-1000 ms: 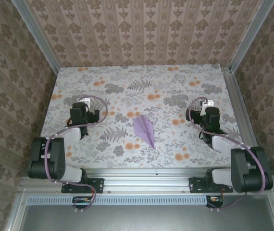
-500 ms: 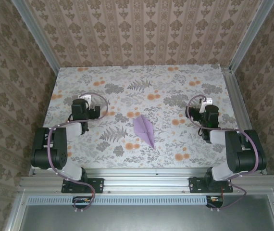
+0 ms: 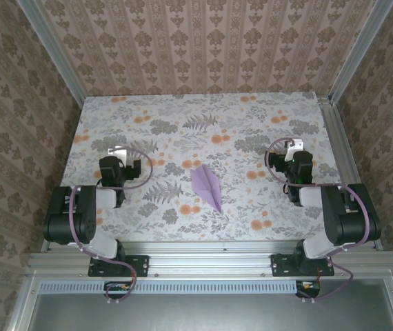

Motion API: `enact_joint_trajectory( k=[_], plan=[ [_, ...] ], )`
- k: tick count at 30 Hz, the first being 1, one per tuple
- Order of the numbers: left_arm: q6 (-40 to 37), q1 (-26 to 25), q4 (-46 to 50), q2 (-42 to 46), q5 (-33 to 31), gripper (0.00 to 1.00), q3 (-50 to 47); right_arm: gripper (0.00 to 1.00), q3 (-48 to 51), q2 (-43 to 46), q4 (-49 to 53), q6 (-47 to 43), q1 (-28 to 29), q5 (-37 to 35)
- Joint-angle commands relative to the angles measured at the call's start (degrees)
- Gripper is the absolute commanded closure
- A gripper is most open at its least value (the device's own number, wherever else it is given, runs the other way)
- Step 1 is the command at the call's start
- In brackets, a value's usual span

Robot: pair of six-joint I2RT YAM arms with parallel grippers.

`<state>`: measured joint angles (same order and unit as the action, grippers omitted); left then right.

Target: Fold a paper plane with a square sheet of paper (pick it up from the middle)

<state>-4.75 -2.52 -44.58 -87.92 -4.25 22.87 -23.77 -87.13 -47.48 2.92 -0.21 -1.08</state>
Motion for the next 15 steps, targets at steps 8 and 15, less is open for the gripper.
enact_joint_trajectory(
  k=[8, 15],
  plan=[
    [1.16, 0.47, -4.54, -0.22, 2.03, 0.0, 0.32, 0.0, 0.64, -0.62, -1.95, -0.72, 0.21, -0.11],
    [1.7, 1.32, -3.94, -0.13, 3.37, 0.0, 0.52, 0.0, 0.63, -0.59, -2.0, -0.71, 0.25, -0.15]
  ],
)
